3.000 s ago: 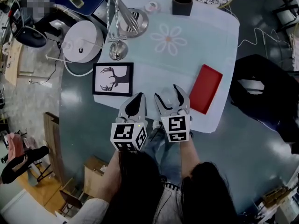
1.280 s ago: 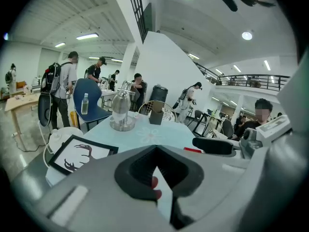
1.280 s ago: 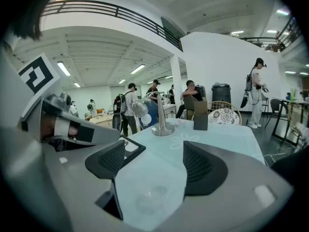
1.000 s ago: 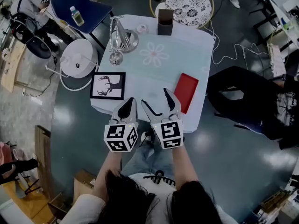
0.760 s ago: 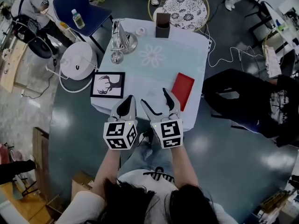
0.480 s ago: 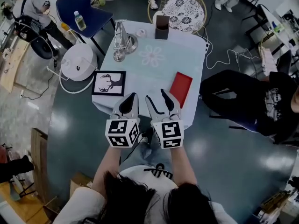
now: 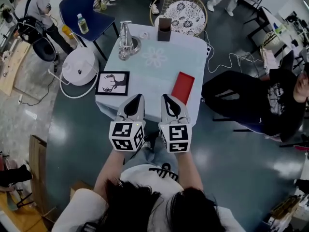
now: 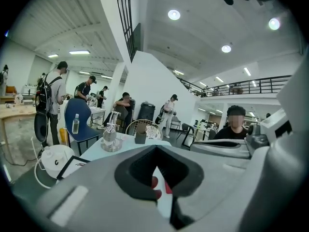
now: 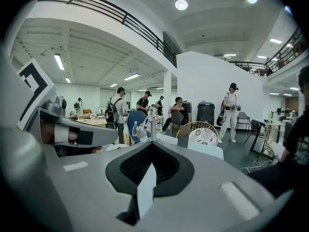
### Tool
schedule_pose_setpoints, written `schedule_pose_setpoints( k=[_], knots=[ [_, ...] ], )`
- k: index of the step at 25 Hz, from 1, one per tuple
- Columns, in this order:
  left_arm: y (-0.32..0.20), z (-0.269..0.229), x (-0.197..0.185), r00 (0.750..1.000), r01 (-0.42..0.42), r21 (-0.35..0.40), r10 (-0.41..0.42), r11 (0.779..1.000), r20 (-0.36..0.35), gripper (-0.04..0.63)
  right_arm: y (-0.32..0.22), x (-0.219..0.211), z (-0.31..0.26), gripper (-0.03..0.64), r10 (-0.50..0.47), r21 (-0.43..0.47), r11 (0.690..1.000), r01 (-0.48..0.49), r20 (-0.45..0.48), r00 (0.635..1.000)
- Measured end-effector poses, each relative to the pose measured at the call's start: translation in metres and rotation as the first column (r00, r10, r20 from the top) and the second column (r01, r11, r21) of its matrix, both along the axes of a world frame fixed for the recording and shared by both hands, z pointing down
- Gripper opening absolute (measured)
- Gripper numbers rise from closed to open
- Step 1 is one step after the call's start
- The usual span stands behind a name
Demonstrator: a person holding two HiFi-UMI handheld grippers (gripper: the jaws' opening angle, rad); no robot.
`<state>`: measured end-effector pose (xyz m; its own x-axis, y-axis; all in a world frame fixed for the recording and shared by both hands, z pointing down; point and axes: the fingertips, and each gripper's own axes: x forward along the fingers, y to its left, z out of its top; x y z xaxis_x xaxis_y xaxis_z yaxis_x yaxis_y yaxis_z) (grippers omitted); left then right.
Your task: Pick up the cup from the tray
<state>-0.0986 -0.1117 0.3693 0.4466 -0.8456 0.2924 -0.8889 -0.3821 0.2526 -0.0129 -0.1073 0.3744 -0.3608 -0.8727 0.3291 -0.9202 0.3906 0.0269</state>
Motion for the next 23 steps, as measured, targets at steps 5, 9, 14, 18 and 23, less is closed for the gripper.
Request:
schedule_pose_setpoints(
  k=[5, 9, 14, 18, 23],
  knots=[
    [0.013, -0.010, 0.004, 1.000, -0.022, 0.026, 0.022, 0.999, 0.001, 0.000, 0.013, 0.001, -0.008, 0.020, 0.019, 0.004, 1.000, -0.019, -0.005, 1.000],
    [0.020, -0.015, 0.006, 0.999, -0.034, 0.037, 0.034, 0.999, -0.002, 0.000, 0.021, -0.001, -0.011, 0.020, 0.027, 0.002, 1.000, -0.027, -0.012, 1.000],
    [0.026, -0.016, 0.006, 0.999, -0.048, 0.042, 0.048, 0.998, -0.003, 0.000, 0.026, -0.002, -0.014, 0.021, 0.039, 0.011, 0.999, -0.038, -0.018, 0.999],
    [0.027, -0.017, 0.006, 0.998, -0.054, 0.042, 0.055, 0.998, -0.005, 0.000, 0.027, -0.004, -0.016, 0.021, 0.043, 0.013, 0.999, -0.042, -0.021, 0.999],
    [0.030, -0.018, 0.006, 0.998, -0.059, 0.046, 0.059, 0.997, -0.006, 0.000, 0.031, -0.005, -0.016, 0.021, 0.041, 0.012, 0.999, -0.041, -0.023, 0.999]
  ],
)
